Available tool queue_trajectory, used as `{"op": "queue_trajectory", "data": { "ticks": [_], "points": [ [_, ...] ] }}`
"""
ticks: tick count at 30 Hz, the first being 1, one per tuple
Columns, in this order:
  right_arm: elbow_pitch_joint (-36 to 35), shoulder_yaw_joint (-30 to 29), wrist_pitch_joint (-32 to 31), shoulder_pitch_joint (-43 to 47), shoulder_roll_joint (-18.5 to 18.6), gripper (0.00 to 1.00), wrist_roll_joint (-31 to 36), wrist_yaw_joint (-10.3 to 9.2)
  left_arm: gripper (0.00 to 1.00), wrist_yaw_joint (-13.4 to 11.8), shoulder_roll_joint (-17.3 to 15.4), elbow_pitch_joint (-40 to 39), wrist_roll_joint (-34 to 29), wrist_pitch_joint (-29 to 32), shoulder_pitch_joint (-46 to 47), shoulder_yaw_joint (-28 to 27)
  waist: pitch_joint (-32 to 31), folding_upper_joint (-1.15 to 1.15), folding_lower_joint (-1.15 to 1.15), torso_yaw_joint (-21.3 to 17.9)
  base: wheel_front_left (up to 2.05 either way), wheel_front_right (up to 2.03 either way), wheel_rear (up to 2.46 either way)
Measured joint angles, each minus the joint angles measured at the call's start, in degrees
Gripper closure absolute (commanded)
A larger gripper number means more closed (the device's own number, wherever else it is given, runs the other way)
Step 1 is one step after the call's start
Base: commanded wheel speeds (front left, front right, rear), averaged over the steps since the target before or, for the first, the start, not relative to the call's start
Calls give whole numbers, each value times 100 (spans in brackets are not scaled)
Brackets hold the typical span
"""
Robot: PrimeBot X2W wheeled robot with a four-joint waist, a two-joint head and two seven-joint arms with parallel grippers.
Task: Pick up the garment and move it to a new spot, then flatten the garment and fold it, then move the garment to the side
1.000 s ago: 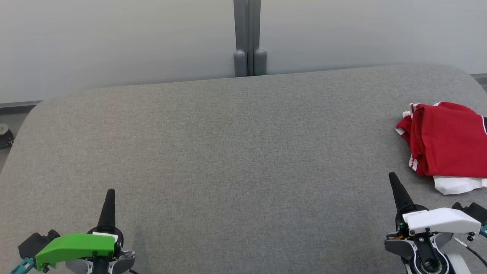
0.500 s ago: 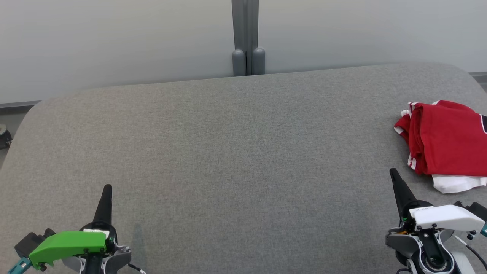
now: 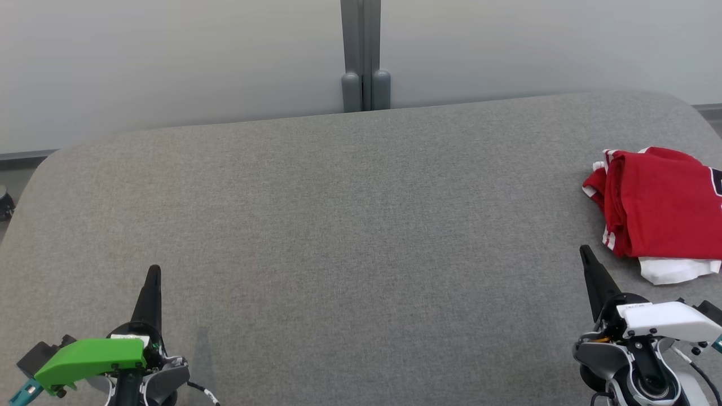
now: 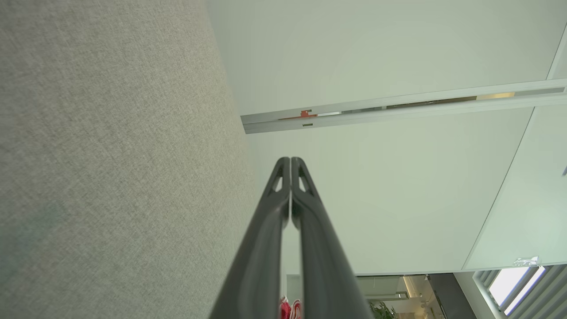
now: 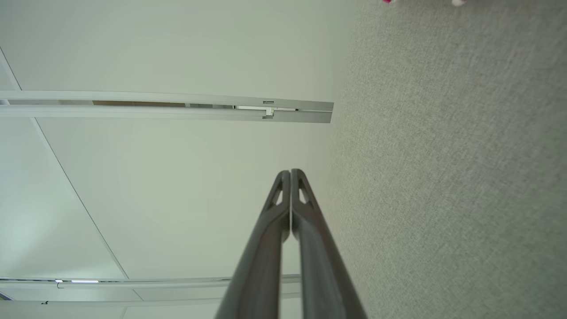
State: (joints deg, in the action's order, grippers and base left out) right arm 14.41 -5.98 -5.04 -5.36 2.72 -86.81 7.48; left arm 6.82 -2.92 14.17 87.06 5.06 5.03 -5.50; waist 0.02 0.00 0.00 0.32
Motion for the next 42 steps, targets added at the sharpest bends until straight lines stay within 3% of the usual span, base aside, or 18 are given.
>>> {"op": "queue_trajectory", "data": {
  "ticks": [15, 42],
  "points": [
    [-24, -55, -152, -65, 4, 100, -539, 0, 100, 56, 1, -3, 520, 145, 85, -103, 16, 0, 0, -32, 0, 0, 0],
    [-25, -55, -152, -68, 4, 100, -539, 0, 100, 56, 1, -4, 520, 148, 91, -105, 16, 0, 0, -32, 0, 0, 0]
  ]
}}
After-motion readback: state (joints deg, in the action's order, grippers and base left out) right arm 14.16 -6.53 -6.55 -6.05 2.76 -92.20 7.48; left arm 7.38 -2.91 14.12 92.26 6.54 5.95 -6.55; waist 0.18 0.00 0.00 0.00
